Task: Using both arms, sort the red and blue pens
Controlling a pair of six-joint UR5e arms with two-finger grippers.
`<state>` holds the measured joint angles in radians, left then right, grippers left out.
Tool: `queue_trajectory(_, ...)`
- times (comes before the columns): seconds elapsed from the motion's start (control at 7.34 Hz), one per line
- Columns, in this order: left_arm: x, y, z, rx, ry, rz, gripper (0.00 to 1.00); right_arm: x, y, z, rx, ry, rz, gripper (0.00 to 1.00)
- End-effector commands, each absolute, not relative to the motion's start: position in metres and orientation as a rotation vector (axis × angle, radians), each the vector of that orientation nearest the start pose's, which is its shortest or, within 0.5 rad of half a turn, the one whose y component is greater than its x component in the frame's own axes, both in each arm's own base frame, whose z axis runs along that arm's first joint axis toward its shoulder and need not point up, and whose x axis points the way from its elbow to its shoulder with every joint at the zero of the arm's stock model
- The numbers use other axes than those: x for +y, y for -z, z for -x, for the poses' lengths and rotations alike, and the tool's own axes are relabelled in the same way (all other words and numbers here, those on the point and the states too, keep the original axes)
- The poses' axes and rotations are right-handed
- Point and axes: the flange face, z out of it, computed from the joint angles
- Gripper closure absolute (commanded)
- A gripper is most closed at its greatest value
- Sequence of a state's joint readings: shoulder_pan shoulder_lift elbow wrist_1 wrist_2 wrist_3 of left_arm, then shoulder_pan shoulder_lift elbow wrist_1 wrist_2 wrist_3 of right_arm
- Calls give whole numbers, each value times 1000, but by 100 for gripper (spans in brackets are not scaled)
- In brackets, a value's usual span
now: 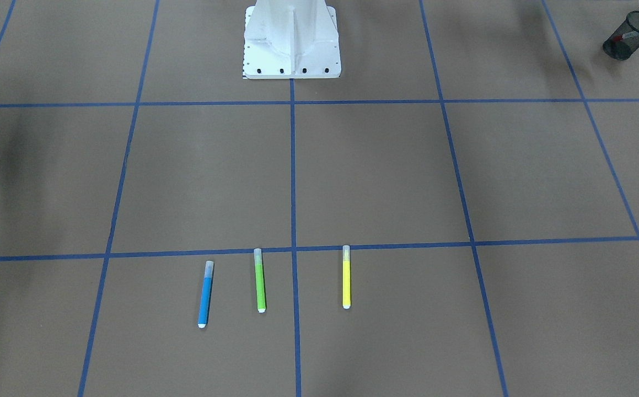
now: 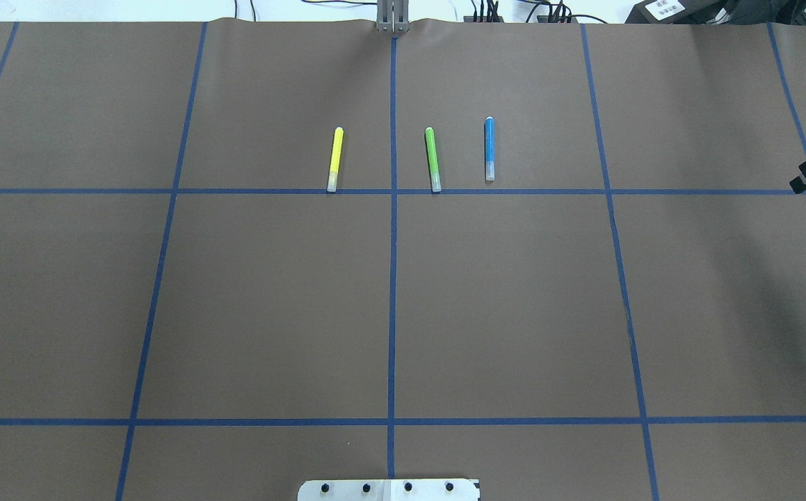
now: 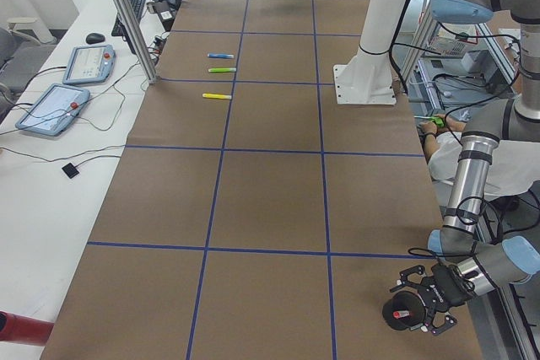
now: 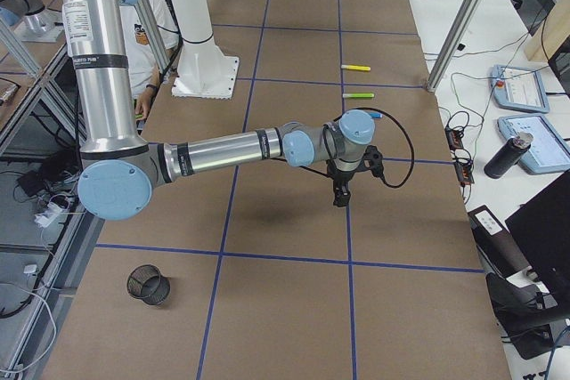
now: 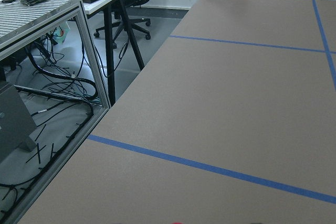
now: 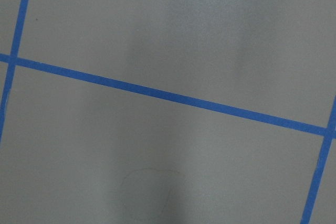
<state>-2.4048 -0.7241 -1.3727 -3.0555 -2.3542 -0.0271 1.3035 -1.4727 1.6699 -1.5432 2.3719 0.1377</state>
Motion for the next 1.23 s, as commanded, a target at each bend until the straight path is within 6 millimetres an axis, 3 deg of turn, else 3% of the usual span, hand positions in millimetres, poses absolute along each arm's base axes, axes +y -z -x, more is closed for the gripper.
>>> queue_trajectory(0.0,-11,-786,102,593,627,-692,1,-535,-553,87,-826,207,-41,0)
queue_trajectory(0.14,-49,-785,140,597,605,-690,1,-536,-552,91,-826,213,-39,0)
queue_trajectory(0.27,-100,-782,169,633,532,-641,1,-543,-544,99,-829,203,-36,0)
queue_trajectory(0.41,-158,-776,189,676,463,-569,1,-554,-524,122,-837,190,-29,0)
queue_trajectory(0.54,-222,-765,200,711,388,-503,1,-576,-494,157,-849,168,-18,0)
queue_trajectory(0.82,-366,-719,184,794,224,-369,1,-639,-438,221,-863,135,0,0)
queue_trajectory(0.95,-433,-688,166,813,162,-303,1,-662,-421,255,-872,117,-15,1)
queue_trajectory(1.09,-485,-660,141,828,113,-232,1,-667,-416,298,-840,52,-47,2)
